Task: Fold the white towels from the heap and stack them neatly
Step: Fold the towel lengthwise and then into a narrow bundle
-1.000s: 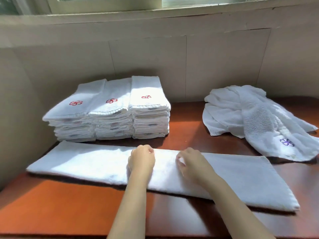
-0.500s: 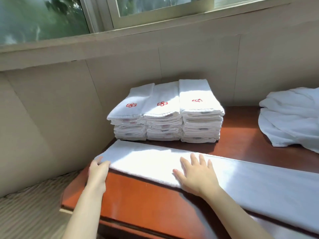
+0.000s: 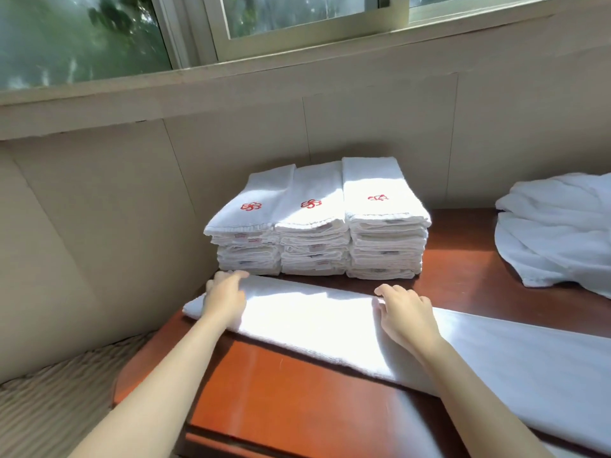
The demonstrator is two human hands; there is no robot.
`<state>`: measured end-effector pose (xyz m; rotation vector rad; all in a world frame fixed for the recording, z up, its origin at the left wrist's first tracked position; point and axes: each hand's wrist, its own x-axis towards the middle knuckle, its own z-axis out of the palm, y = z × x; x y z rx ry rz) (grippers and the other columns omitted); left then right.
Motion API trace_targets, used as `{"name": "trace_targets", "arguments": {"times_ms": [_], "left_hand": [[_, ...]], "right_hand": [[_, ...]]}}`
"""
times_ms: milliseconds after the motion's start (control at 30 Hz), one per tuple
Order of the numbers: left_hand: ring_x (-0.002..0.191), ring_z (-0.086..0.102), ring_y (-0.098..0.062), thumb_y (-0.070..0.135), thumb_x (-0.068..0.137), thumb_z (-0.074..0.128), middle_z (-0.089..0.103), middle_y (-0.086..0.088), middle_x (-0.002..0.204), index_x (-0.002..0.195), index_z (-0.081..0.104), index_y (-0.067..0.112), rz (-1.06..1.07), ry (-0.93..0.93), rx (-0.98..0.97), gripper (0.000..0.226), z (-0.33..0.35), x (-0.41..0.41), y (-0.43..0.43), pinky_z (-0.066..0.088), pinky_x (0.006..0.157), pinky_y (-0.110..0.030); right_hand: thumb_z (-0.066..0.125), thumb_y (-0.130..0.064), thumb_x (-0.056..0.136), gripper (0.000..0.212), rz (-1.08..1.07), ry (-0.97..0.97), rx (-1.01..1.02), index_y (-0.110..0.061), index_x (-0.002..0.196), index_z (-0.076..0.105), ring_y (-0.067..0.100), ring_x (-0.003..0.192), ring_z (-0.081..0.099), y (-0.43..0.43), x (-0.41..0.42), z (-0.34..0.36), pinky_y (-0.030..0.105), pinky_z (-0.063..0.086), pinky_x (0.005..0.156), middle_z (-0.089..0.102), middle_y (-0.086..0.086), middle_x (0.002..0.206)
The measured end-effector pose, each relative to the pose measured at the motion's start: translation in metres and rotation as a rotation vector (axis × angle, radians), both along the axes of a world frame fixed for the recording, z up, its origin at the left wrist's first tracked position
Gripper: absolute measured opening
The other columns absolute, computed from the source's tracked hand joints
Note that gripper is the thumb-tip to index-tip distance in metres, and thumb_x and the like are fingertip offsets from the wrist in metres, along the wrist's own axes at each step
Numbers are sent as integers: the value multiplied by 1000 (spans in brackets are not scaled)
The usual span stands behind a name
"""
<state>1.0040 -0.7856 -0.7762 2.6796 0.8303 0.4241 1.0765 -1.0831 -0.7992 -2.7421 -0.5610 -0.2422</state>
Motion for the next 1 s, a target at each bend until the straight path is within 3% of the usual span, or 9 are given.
{"name": "trace_targets", "arguments": {"times_ms": [67, 167, 267, 467, 600, 767, 833, 900, 1000], "left_hand": [[134, 25, -31, 4, 96, 36, 33, -10, 146, 141, 42, 29, -241, 150, 64, 53, 1, 21, 1, 28, 110, -38], [135, 31, -28, 4, 96, 37, 40, -7, 144, 136, 49, 29, -378, 309, 178, 49, 5, 48, 6, 32, 109, -42], [109, 52, -23, 7, 95, 43, 59, -4, 121, 111, 62, 23, -455, 346, 147, 29, 13, 63, 11, 44, 90, -35], [83, 54, -25, 11, 94, 49, 61, -3, 89, 75, 50, 26, -550, 338, 217, 24, 18, 71, 23, 44, 72, -38], [73, 45, -23, 11, 96, 41, 58, -9, 87, 84, 45, 18, -510, 392, 365, 14, 19, 76, 13, 31, 58, -29], [99, 55, -30, 10, 93, 46, 60, -6, 113, 107, 55, 18, -436, 235, 639, 19, 3, 68, -4, 38, 63, -33], [104, 56, -32, 3, 91, 42, 59, -9, 118, 122, 53, 16, -354, 196, 579, 34, -4, 62, -11, 43, 68, -36], [112, 54, -30, 7, 94, 38, 58, -6, 124, 127, 52, 19, -298, 204, 416, 37, -7, 55, -20, 48, 81, -37], [126, 47, -23, 31, 100, 39, 52, 0, 137, 135, 50, 20, -377, 204, 157, 38, -7, 32, -33, 42, 99, -36]], "right_hand": [[37, -24, 98, 32, 13, 23, -5, -26, 126, 51, 26, 112, 51, -2, 7, -2, 37, 36, 88, 55, -1, 119], [40, -19, 95, 31, 28, 35, -12, -25, 122, 55, 26, 110, 50, -2, 16, -4, 36, 34, 84, 52, 1, 114], [44, -15, 92, 27, 38, 29, 15, -24, 111, 61, 26, 101, 55, -3, 25, -4, 33, 34, 77, 52, -2, 101], [44, -11, 90, 17, -45, -12, 126, -19, 94, 59, 31, 87, 56, -3, 25, -6, 32, 36, 65, 53, 0, 95], [43, -12, 91, 15, -102, -7, 135, -16, 97, 55, 32, 89, 53, 0, 22, -6, 34, 37, 70, 53, 3, 100], [60, -10, 80, 13, -167, -206, -57, -14, 90, 55, 31, 89, 48, 3, 9, 6, 34, 31, 68, 53, 7, 94], [54, -21, 89, 10, -48, -119, -50, -15, 96, 59, 29, 99, 50, 12, 2, 10, 33, 39, 75, 54, 5, 102], [44, -48, 94, 36, 61, 69, -82, -17, 108, 59, 28, 108, 47, 24, -10, 9, 34, 39, 86, 51, 6, 112], [28, -78, 80, 77, 87, 146, -175, -24, 133, 43, 34, 129, 32, 42, -31, -4, 48, 25, 104, 40, 15, 136]]}}
